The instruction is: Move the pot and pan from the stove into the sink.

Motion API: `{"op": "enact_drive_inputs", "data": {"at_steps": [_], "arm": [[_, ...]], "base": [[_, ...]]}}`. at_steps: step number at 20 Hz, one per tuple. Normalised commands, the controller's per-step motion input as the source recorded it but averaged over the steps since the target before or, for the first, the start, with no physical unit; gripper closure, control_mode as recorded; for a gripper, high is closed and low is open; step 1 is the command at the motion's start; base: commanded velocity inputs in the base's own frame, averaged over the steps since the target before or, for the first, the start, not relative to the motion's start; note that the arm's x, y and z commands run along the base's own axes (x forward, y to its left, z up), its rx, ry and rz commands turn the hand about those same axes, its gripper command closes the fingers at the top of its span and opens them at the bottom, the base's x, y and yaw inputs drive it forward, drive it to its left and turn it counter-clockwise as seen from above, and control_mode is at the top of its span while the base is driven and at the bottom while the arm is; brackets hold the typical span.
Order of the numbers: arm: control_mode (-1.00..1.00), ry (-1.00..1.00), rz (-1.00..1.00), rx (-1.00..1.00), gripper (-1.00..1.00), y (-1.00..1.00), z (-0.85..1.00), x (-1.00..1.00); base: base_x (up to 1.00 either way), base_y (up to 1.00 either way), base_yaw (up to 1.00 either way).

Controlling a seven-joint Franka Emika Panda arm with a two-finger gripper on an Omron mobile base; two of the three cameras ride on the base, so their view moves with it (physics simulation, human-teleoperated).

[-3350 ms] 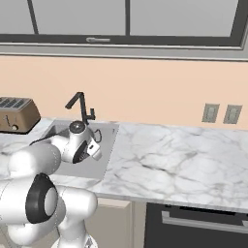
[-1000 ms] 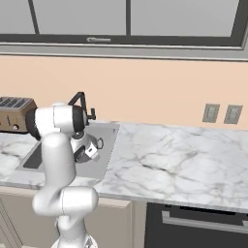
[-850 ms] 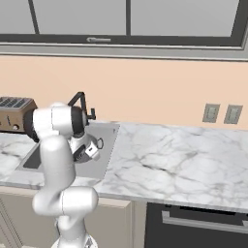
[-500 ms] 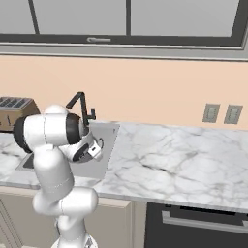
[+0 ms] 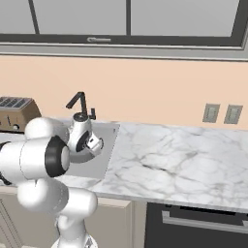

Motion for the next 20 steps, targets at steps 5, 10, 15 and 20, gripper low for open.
{"op": "enact_drive_inputs", "data": {"at_steps": [5, 10, 15, 20], "arm": [[-1.00, 0.19, 0.09, -0.01, -1.00, 0.20, 1.00, -0.11], [-1.00, 0.07, 0.12, -0.05, -1.00, 0.01, 0.67, -0.66], [-1.00, -0.07, 0.13, 0.00, -1.00, -0.07, 0.39, -0.91], [-1.00, -0.10, 0.12, 0.00, -1.00, -0.12, 0.35, -0.92]], "base": [[0.00, 0.00, 0.00], [0.00, 0.00, 0.00], [0.00, 0.00, 0.00], [0.00, 0.00, 0.00]]}}
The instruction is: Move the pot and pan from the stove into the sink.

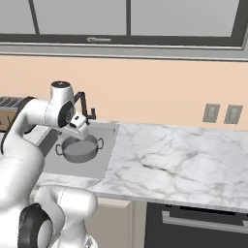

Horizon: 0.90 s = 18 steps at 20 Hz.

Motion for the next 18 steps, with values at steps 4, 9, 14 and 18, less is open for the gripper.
{"op": "enact_drive_inputs", "data": {"at_steps": [4, 9, 14, 18], "arm": [[-1.00, -0.11, 0.13, 0.00, -1.00, -0.16, 0.32, -0.90], [-1.00, -0.21, 0.11, 0.00, -1.00, -0.12, 0.26, -0.81], [-1.00, -0.23, 0.00, 0.00, -1.00, -0.01, 0.04, -0.26], [-1.00, 0.00, 0.00, 0.00, -1.00, 0.00, 0.00, 0.00]], "base": [[0.00, 0.00, 0.00], [0.00, 0.00, 0.00], [0.00, 0.00, 0.00], [0.00, 0.00, 0.00]]}}
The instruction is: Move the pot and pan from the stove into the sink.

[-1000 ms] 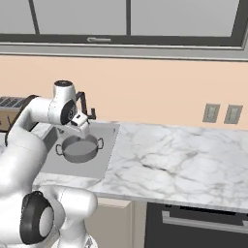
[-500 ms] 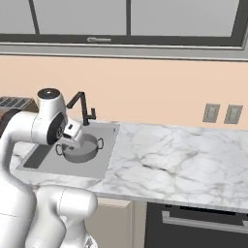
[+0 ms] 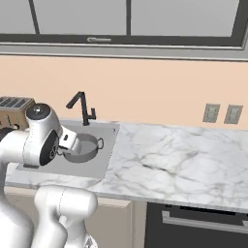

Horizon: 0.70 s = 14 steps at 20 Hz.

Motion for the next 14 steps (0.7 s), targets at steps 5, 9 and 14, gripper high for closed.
{"op": "enact_drive_inputs", "data": {"at_steps": [5, 9, 14], "arm": [[1.00, 0.00, 0.00, 0.00, -1.00, 0.00, 0.00, -0.09], [1.00, 0.00, 0.00, 0.00, -1.00, 0.00, 0.00, 0.00], [1.00, 0.00, 0.00, 0.00, -1.00, 0.00, 0.00, 0.00]], "base": [[-0.38, 0.00, 0.00], [-0.70, 0.00, 0.04], [-0.62, 0.02, 0.14]]}}
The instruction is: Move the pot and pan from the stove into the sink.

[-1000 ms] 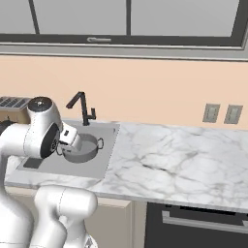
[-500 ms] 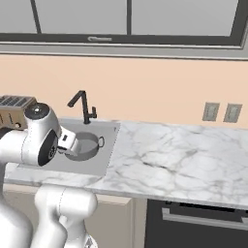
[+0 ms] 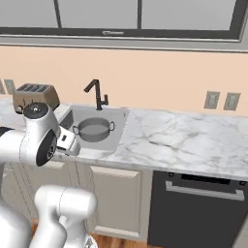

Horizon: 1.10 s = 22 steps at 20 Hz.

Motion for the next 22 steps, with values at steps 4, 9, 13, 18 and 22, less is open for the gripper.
{"op": "enact_drive_inputs", "data": {"at_steps": [4, 9, 13, 18, 22], "arm": [[1.00, 0.00, 0.00, 0.00, -1.00, 0.00, 0.00, 0.00], [1.00, 0.00, 0.00, 0.00, -1.00, 0.00, 0.00, 0.00], [1.00, 0.00, 0.00, 0.00, -1.00, 0.00, 0.00, 0.00], [1.00, 0.00, 0.00, 0.00, -1.00, 0.00, 0.00, 0.00], [1.00, 0.00, 0.00, 0.00, -1.00, 0.00, 0.00, 0.00]], "base": [[-0.43, 0.00, 0.36], [-0.21, -0.01, 0.46], [-0.13, 0.00, 0.48], [-0.09, 0.00, 0.49], [-0.03, 0.00, 0.50]]}}
